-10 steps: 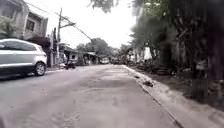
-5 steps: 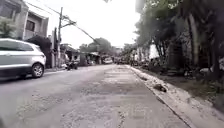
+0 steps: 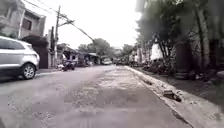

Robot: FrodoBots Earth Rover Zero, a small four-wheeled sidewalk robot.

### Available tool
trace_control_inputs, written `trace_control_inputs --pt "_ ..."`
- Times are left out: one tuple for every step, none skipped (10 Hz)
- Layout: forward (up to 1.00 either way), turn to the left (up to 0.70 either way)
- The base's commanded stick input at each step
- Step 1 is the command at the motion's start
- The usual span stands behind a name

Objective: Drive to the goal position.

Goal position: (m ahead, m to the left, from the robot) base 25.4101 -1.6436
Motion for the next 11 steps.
trace_control_inputs --pt "1.0 0.0" --pt "1.0 0.24" --pt "1.0 0.06" --pt "1.0 0.0" --pt "1.0 0.0" --pt "1.0 0.0" --pt "1.0 0.0" --pt "1.0 0.0" --pt "1.0 0.0" --pt "1.0 0.0" --pt "1.0 0.0"
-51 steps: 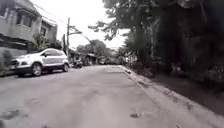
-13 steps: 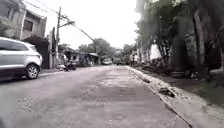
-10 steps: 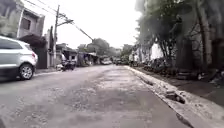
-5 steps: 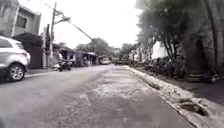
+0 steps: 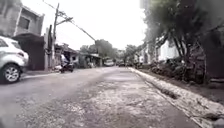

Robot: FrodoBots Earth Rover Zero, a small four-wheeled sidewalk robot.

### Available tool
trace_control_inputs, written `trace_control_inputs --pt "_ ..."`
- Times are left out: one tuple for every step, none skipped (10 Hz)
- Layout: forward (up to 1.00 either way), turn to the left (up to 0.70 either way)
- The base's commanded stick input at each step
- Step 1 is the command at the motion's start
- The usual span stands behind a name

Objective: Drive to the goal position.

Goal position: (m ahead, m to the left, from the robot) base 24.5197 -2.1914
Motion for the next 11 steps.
trace_control_inputs --pt "1.0 0.0" --pt "1.0 0.0" --pt "1.0 0.0" --pt "1.0 0.0" --pt "1.0 0.0" --pt "1.0 0.0" --pt "1.0 0.0" --pt "1.0 0.09" --pt "1.0 0.18" --pt "1.0 0.0" --pt "1.0 0.0"
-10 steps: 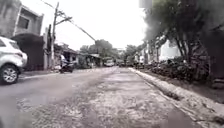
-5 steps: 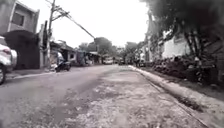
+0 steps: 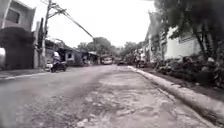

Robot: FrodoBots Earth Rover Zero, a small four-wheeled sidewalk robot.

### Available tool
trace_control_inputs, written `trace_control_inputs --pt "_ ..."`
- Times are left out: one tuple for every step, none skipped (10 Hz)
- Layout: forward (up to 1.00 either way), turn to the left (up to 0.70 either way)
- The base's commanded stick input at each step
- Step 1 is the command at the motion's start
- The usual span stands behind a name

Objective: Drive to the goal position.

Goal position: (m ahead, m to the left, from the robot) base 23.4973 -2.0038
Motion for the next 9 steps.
trace_control_inputs --pt "1.0 0.0" --pt "1.0 0.0" --pt "1.0 0.0" --pt "1.0 0.0" --pt "1.0 0.0" --pt "1.0 0.0" --pt "1.0 0.0" --pt "1.0 0.0" --pt "1.0 0.0"
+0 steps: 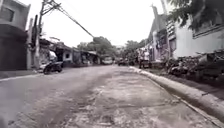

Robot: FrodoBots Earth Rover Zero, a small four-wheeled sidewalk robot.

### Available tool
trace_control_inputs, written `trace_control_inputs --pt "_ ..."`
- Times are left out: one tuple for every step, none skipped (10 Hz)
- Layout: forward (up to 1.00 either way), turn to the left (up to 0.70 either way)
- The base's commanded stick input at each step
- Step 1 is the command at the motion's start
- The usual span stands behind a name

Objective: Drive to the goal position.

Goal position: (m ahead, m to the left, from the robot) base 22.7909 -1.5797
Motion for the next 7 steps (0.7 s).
trace_control_inputs --pt "1.0 0.0" --pt "1.0 0.0" --pt "1.0 0.0" --pt "1.0 0.0" --pt "1.0 0.0" --pt "1.0 0.08" --pt "1.0 0.26"
